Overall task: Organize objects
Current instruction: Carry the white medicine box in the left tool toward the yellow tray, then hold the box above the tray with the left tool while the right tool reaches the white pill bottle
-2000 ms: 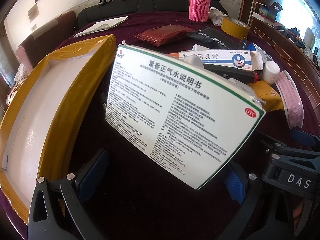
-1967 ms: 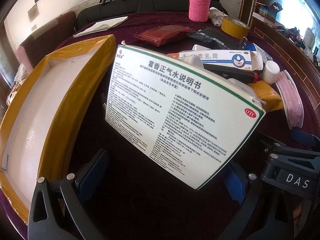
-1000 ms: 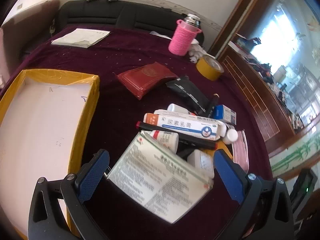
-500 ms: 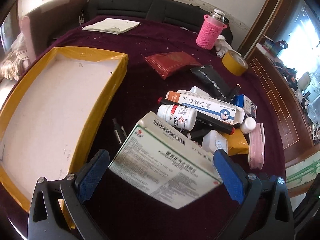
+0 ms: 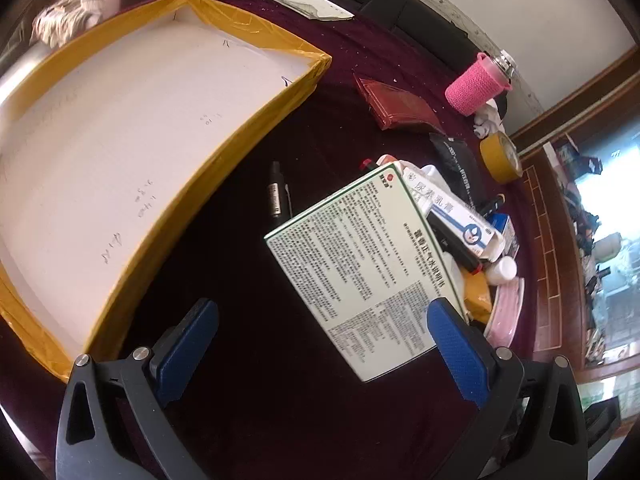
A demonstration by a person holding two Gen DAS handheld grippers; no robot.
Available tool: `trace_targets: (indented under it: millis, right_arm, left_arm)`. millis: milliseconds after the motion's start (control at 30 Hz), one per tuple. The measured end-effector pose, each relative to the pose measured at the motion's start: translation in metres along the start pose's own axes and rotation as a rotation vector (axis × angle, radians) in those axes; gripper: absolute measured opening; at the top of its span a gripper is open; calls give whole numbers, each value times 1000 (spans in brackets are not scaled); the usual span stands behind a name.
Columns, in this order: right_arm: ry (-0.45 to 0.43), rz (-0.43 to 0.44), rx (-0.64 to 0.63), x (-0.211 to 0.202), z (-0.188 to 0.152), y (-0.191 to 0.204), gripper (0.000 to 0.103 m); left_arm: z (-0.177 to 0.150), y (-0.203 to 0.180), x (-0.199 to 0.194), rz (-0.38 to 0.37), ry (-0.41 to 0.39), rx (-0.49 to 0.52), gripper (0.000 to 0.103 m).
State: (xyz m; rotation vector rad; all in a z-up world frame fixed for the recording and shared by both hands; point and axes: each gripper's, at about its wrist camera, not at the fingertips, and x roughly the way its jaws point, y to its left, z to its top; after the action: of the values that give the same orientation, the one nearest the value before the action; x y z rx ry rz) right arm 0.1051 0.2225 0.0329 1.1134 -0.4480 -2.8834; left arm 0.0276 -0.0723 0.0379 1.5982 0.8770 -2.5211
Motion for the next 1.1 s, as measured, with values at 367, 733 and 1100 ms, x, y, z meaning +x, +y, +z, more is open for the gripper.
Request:
trace_targets:
  millis: [367, 733, 1100]
  right_arm:
    - [0, 16, -20, 0, -1, 4, 101]
    - [9, 17, -20, 2, -1, 4, 101]
    - [38, -27, -23, 9, -1, 5, 101]
  left_arm:
    - [12, -32, 21, 66, -47, 71, 101]
    - [-2, -50, 49, 91, 58, 137, 101]
    - [-16, -30, -14, -63, -38, 335, 65]
